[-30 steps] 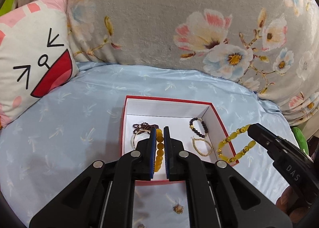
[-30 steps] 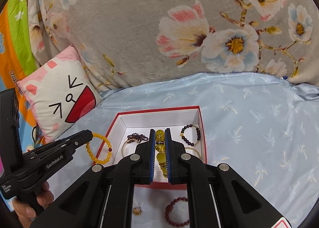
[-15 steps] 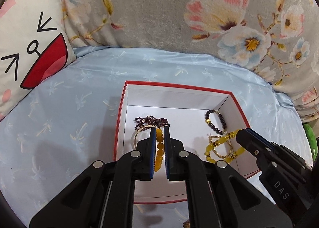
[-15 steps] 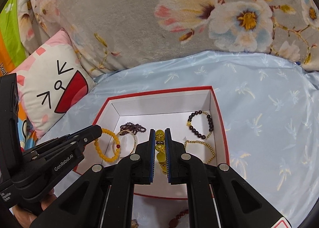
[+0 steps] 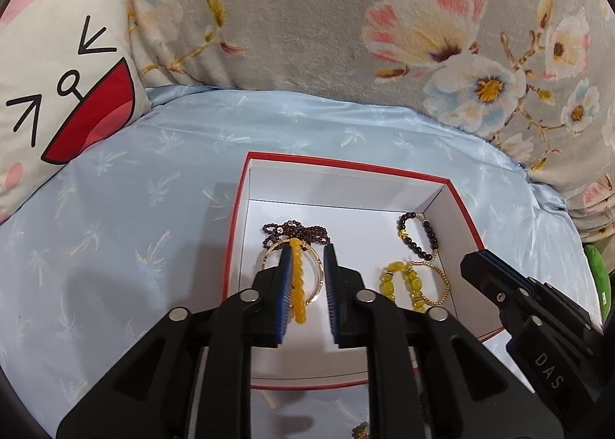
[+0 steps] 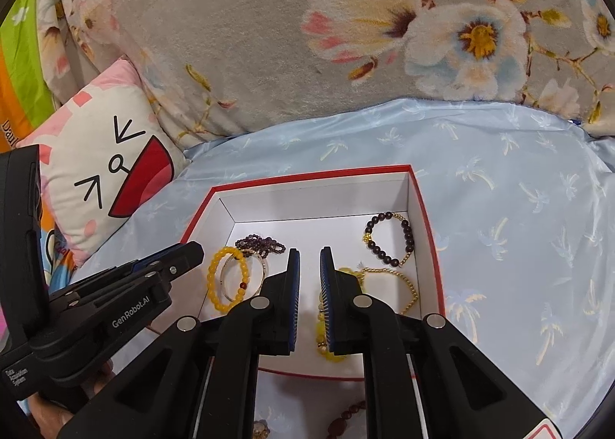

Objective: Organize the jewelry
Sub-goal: 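Open both tools to release the yellow bracelets into the box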

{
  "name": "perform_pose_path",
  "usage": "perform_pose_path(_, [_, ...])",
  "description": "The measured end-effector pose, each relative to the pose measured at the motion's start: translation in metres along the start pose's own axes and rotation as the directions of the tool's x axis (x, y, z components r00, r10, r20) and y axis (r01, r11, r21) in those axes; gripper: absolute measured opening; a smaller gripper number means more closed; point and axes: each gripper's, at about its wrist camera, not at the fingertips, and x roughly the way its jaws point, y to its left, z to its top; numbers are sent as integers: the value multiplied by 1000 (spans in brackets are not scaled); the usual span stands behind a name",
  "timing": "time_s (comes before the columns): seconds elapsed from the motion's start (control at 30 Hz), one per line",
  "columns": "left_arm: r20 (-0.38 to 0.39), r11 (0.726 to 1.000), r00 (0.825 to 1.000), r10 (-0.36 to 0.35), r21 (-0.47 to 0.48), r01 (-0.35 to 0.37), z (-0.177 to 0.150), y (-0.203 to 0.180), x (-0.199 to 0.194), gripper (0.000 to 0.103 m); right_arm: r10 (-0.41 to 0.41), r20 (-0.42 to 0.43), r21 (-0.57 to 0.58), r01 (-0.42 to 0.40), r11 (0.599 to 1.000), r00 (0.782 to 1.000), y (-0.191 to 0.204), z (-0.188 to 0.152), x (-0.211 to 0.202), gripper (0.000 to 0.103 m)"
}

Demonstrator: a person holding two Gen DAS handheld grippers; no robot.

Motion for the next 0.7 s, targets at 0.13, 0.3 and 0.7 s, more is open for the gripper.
perform_pose_path(0.13, [6, 1000, 1000, 5, -10, -5, -7, 6, -12, 22, 1, 4, 7, -1, 1000, 1000, -3, -7, -12, 14])
perform_pose_path(0.3, [5, 999, 1000, 16, -31, -16, -23, 17, -28, 22, 8, -5, 13, -8, 1000, 1000, -3, -26, -28, 14])
perform_pose_path(0.7, [-14, 1000, 1000, 20, 11, -20, -86, 13, -61, 39, 6, -39, 31, -5, 1000, 999, -4, -84, -63, 27])
